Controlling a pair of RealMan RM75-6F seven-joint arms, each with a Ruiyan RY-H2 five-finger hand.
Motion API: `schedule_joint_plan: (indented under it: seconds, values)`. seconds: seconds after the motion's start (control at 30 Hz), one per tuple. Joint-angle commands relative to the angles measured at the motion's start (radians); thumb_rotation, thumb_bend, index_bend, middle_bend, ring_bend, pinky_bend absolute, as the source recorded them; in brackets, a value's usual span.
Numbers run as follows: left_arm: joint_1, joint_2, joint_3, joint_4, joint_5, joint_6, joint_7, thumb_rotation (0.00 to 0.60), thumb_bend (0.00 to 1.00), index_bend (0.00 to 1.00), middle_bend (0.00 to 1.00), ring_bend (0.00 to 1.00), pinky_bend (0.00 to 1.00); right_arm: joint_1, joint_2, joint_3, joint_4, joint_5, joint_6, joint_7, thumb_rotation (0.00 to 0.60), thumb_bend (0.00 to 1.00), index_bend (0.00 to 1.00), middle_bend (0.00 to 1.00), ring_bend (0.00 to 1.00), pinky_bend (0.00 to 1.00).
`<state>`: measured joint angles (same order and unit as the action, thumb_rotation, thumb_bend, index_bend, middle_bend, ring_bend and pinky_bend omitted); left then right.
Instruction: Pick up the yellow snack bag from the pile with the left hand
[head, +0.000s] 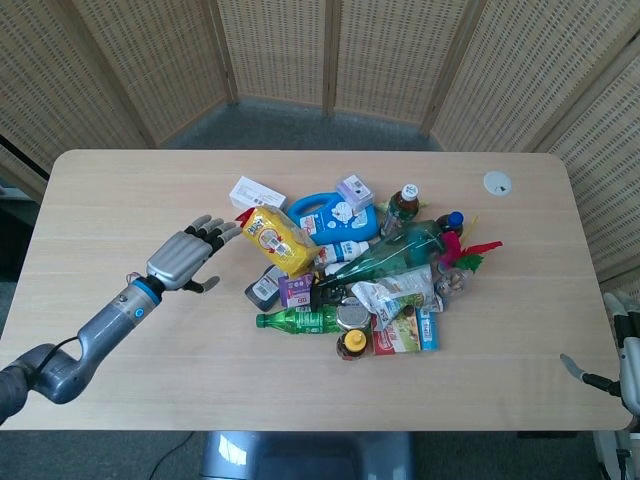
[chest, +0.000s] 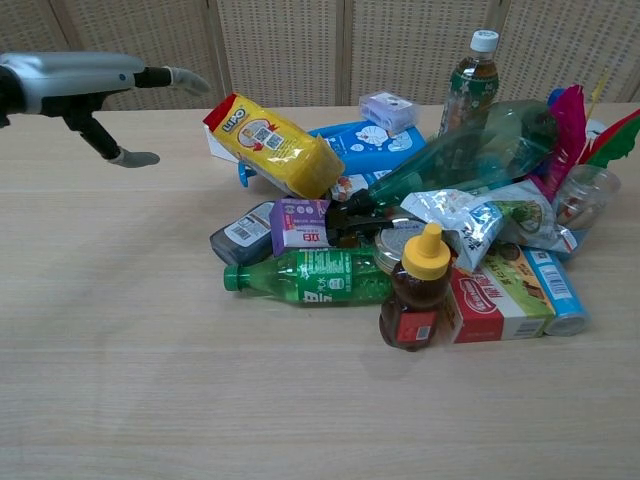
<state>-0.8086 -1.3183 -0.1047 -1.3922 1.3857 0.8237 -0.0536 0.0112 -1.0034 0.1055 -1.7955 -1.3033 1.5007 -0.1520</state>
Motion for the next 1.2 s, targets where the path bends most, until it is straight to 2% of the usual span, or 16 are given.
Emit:
schedule_joint_plan:
  seconds: [0.03,0.2,0.33,0.53,0.9,1.0,1.17,1.2]
  values:
    - [-0.038,-0.108,-0.035,0.115,-0.009,0.017,0.042,0.574,0.4,0.0,0.0,0.0,0.0,-0.003,0.002,0.001,0.0,0.002,0.004,0.002,0.41,0.18,0.0,0.0,0.0,0.0]
    - [-0.11,-0.184,-0.061,0.204,-0.016,-0.037,0.081,0.57,0.37,0.0,0.0,0.0,0.0,-0.012,0.006,0.003,0.0,0.008,0.015,0.003,0.41,0.18,0.0,0.0,0.0,0.0]
    - [-0.155,-0.214,-0.06,0.259,-0.021,-0.086,0.135,0.54,0.33,0.0,0.0,0.0,0.0,-0.021,0.01,0.005,0.002,0.01,0.029,0.007,0.412,0.18,0.0,0.0,0.0,0.0]
    - [-0.164,-0.231,-0.052,0.296,-0.02,-0.079,0.157,0.486,0.24,0.0,0.0,0.0,0.0,-0.031,0.015,0.007,0.006,0.016,0.038,0.012,0.436,0.19,0.0,0.0,0.0,0.0]
    - [-0.2,-0.326,-0.041,0.421,-0.018,-0.106,0.162,0.484,0.24,0.0,0.0,0.0,0.0,-0.033,0.008,0.01,0.017,0.018,0.034,0.023,0.441,0.19,0.0,0.0,0.0,0.0]
    - [-0.222,-0.366,-0.046,0.471,-0.028,-0.131,0.17,0.493,0.24,0.0,0.0,0.0,0.0,-0.037,0.011,0.011,0.016,0.02,0.039,0.025,0.441,0.19,0.0,0.0,0.0,0.0]
    - [-0.25,-0.43,-0.063,0.544,-0.04,-0.135,0.173,0.598,0.24,0.0,0.0,0.01,0.0,-0.044,0.014,0.01,0.013,0.023,0.044,0.027,0.442,0.19,0.0,0.0,0.0,0.0]
    - [-0.251,-0.442,-0.066,0.558,-0.038,-0.122,0.172,0.6,0.24,0.02,0.05,0.06,0.0,-0.045,0.014,0.011,0.012,0.024,0.045,0.029,0.443,0.19,0.0,0.0,0.0,0.0]
